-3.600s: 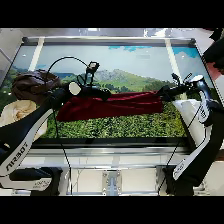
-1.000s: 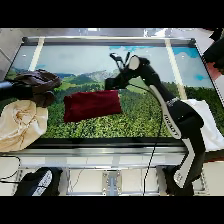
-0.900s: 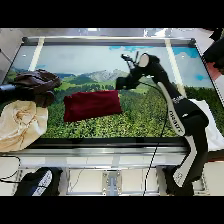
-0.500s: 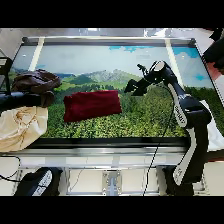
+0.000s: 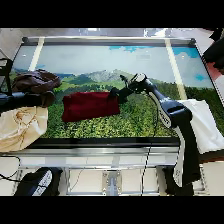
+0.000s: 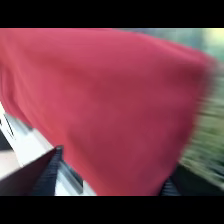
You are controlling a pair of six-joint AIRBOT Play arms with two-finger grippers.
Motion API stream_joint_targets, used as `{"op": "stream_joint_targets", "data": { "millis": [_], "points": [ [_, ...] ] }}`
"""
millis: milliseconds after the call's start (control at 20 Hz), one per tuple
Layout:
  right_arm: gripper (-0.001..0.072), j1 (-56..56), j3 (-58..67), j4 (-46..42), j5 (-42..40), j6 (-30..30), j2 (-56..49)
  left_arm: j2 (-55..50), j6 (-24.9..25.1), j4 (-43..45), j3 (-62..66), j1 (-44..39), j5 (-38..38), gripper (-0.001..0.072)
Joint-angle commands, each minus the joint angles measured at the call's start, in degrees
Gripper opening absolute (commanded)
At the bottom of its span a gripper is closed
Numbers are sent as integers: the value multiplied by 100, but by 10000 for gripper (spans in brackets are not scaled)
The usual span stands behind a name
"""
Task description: Fold the shirts.
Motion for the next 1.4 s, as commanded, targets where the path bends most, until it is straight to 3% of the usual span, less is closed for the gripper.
{"op": "stream_joint_targets", "data": {
  "millis": [0, 50, 100, 250, 550, 750, 950, 1150, 1350],
  "points": [
    [158, 387, 254, 1021, 354, -369, -33, 4, 0, 4, -2, -4, 4, 17],
    [19, 409, 437, 1121, 564, -376, -31, 4, 0, 22, -2, -4, 4, 17],
    [12, 407, 675, 1137, 791, -374, -26, 4, 0, 46, -2, -4, 4, 17],
    [11, 133, 1069, 872, 1005, -234, 308, 4, 0, 44, -2, -4, 2, 17],
    [10, -1270, 1062, -1438, 1679, 350, 1665, 4, -2, 42, -2, -4, -22, 17],
    [10, -2761, 1062, -1812, 2048, 363, 2614, 4, -4, 39, -2, -4, -22, 17],
    [10, -4341, 1021, -2758, 2577, 304, 3471, 4, -7, 39, -2, -4, -22, 17],
    [10, -5967, 299, -3611, 2924, -142, 4369, 4, -140, 37, -2, -4, -24, 17],
    [9, -8015, -680, -3591, 2649, -179, 5335, 4, -138, 39, -2, -4, -155, 17]
  ]
}}
